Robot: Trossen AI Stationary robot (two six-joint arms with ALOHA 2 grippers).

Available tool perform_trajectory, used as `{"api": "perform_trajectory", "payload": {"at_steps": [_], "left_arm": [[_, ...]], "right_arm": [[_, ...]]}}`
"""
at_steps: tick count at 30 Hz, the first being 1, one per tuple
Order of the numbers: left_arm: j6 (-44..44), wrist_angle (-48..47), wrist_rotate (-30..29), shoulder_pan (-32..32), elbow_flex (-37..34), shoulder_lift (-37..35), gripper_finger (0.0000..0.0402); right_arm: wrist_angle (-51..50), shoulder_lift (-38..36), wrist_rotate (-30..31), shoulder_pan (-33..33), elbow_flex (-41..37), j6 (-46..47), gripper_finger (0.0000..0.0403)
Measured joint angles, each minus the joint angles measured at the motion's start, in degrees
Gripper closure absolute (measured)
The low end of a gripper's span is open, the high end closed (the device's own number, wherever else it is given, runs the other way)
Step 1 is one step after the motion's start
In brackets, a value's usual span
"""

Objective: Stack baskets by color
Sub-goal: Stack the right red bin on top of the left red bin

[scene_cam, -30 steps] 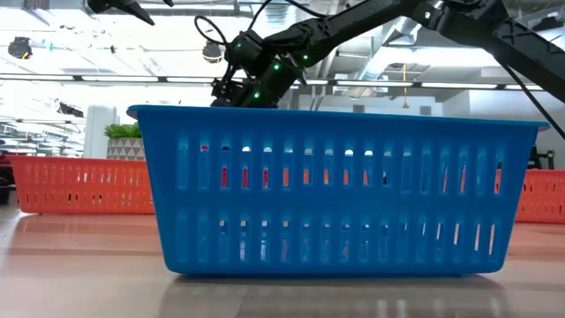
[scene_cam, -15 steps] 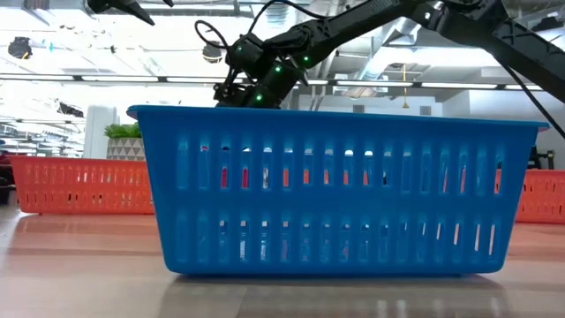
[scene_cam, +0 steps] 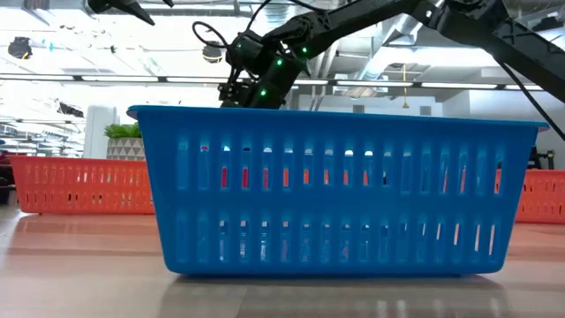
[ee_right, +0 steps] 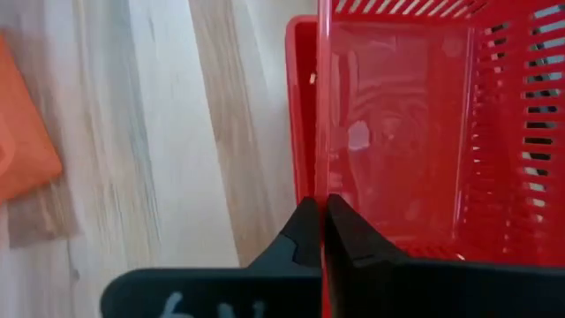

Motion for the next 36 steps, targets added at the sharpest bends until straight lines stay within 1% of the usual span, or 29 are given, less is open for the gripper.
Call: {"api": "perform_trajectory", "payload": {"at_steps": [2,6,10,13,16,19,23,26,28,31,34,36], "left_arm": [[0.01,0.01,0.02,0.00,0.00,0.00,0.0139],[0.01,-0.01,0.02,0.00,0.00,0.00,0.0139],[0.01,-0.01,0.02,0.00,0.00,0.00,0.0139],[0.01,-0.01,0.02,-0.02,0.00,0.00,0.0139],[0.01,-0.03,0.02,-0.02,0.00,0.00,0.0139],[0.01,-0.03,0.02,-0.01,0.00,0.00,0.0139],[0.44,-0.03,0.04,-0.02,0.00,0.00,0.0139],[0.47,-0.03,0.04,0.00,0.00,0.00,0.0139],[0.46,-0.05,0.04,-0.02,0.00,0.00,0.0139],[0.42,-0.04,0.04,0.00,0.00,-0.34,0.0139],[0.40,0.15,0.09,0.00,0.02,-0.72,0.0139],[0.38,0.15,0.07,-0.02,0.02,-0.90,0.0139]], "right_arm": [[-2.96,0.00,0.75,0.00,1.41,-0.05,0.0397],[-5.23,0.00,3.45,0.37,2.23,-1.77,0.0396],[-6.68,-0.02,3.61,0.37,3.14,-1.99,0.0398],[-8.20,0.15,3.59,0.37,3.12,-2.08,0.0383],[-7.63,0.22,3.26,0.42,3.12,-2.11,0.0347],[-7.46,-0.46,2.20,0.26,3.10,-2.08,0.0299],[-6.96,-3.71,1.43,-0.49,3.12,-0.17,0.0238],[-5.67,-5.94,1.43,-1.20,3.12,2.25,0.0208],[-5.58,-7.54,1.44,-1.84,3.12,4.13,0.0200],[-5.70,-9.77,1.40,-3.24,2.89,6.77,0.0201],[-8.35,-11.12,1.37,-4.49,-0.24,8.39,0.0207],[-10.41,-11.84,1.43,-5.16,-3.81,9.02,0.0211]]}}
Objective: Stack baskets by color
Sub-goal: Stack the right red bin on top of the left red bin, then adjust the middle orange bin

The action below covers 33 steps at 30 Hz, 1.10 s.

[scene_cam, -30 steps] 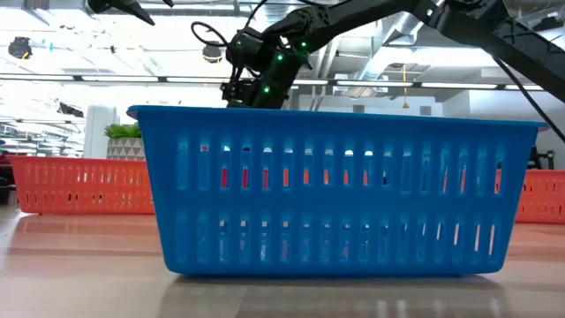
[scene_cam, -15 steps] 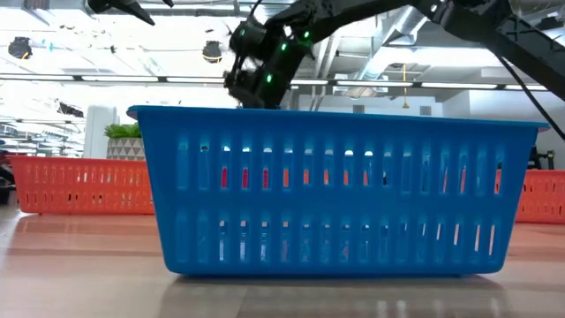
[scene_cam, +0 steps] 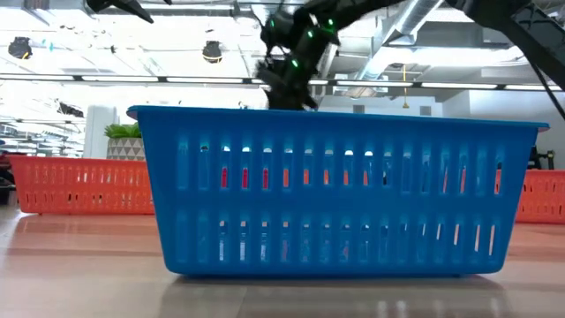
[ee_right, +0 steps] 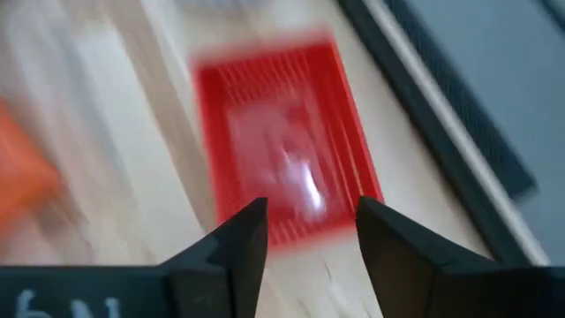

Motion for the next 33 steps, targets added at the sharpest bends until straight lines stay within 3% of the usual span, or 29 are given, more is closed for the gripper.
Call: {"api": "perform_trajectory", "payload": {"at_steps": [8,14,23,26,33], "left_arm": [[-0.40,-0.27,-0.09,0.00,0.00,-0.61,0.0139],[-0.40,-0.20,-0.15,0.02,0.00,-0.55,0.0139],[-0.37,-0.22,-0.21,0.00,0.00,-0.61,0.0139],[-0.12,-0.22,-0.22,0.01,0.00,-0.60,0.0139],[-0.14,-0.74,0.35,0.00,0.00,-0.59,0.0139]], "right_arm": [[4.57,-1.65,-0.03,-0.44,-16.32,4.25,0.0218],[11.22,0.32,-0.54,1.89,-17.77,4.30,0.0218],[23.07,-0.06,-6.77,3.15,-17.70,2.47,0.0218],[19.88,-0.51,-9.43,3.18,-14.83,2.13,0.0218],[-1.83,-2.90,-12.10,3.68,-6.23,-1.81,0.0218]]}}
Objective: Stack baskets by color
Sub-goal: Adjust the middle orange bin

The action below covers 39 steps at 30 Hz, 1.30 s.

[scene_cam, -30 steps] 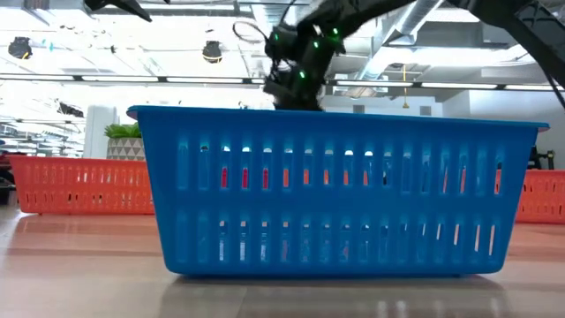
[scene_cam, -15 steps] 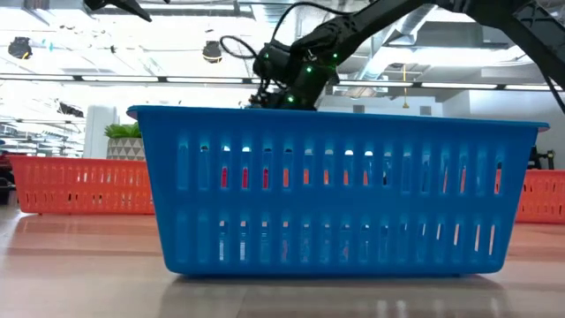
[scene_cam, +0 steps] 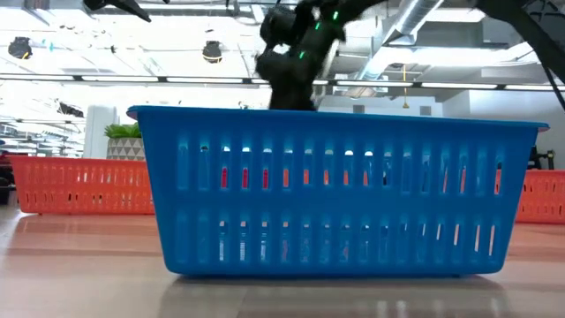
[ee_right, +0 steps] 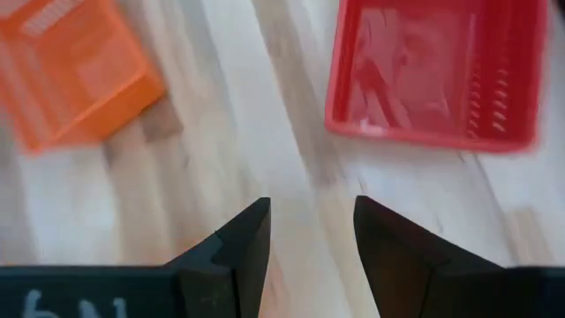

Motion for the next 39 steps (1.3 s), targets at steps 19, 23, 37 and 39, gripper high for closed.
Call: {"api": "perform_trajectory", "payload": {"at_steps": [19,23,37,39], "left_arm": [[-0.78,-2.87,1.25,0.00,0.00,-0.46,0.0139],[-0.76,-2.87,1.24,0.00,0.00,-0.40,0.0139],[-0.35,-2.87,-0.13,0.00,0.00,-0.39,0.0139],[-0.33,-2.87,-0.41,0.00,0.00,-0.37,0.0139]], "right_arm": [[0.89,-14.42,5.48,8.36,-25.85,6.88,0.0218],[6.95,-14.00,5.62,8.39,-29.68,7.22,0.0218],[16.71,-11.47,10.19,1.98,-36.25,7.79,0.0222],[17.43,-11.48,12.42,0.26,-35.96,7.81,0.0227]]}}
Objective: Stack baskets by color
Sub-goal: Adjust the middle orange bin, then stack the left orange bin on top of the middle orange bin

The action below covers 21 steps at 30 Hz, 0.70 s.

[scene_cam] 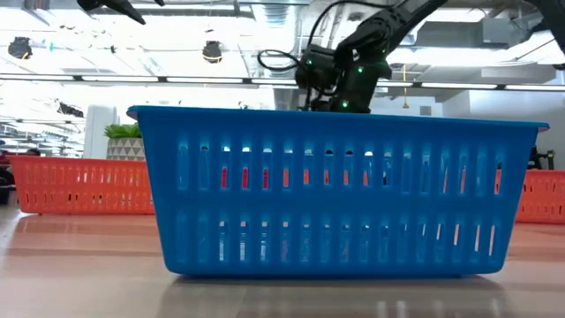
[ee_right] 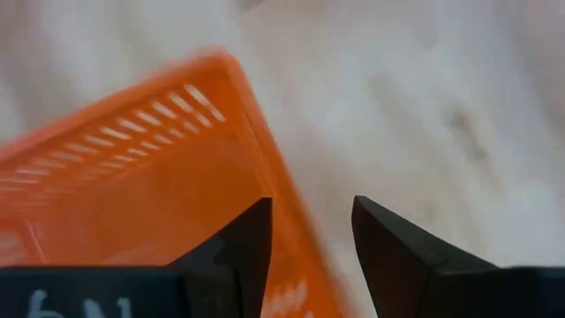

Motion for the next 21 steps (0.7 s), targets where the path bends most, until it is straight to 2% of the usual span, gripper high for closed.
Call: {"api": "perform_trajectory", "payload": {"at_steps": [4,10,17,21], "left_arm": [[0.01,0.30,-0.19,0.00,0.00,0.01,0.0139],[0.02,1.05,-0.17,0.00,0.00,0.02,0.0139],[1.04,0.52,0.23,0.00,0.00,0.02,0.0139],[1.40,-0.52,0.31,0.00,0.00,0.02,0.0139]], "right_arm": [[-0.37,0.07,2.85,-4.05,1.98,-0.12,0.0239],[-0.49,0.03,2.78,-8.36,5.00,-3.29,0.0249],[-2.08,-0.20,-1.30,-8.47,8.96,-4.54,0.0236],[-1.40,-1.63,-6.01,-5.53,13.05,-3.23,0.0219]]}}
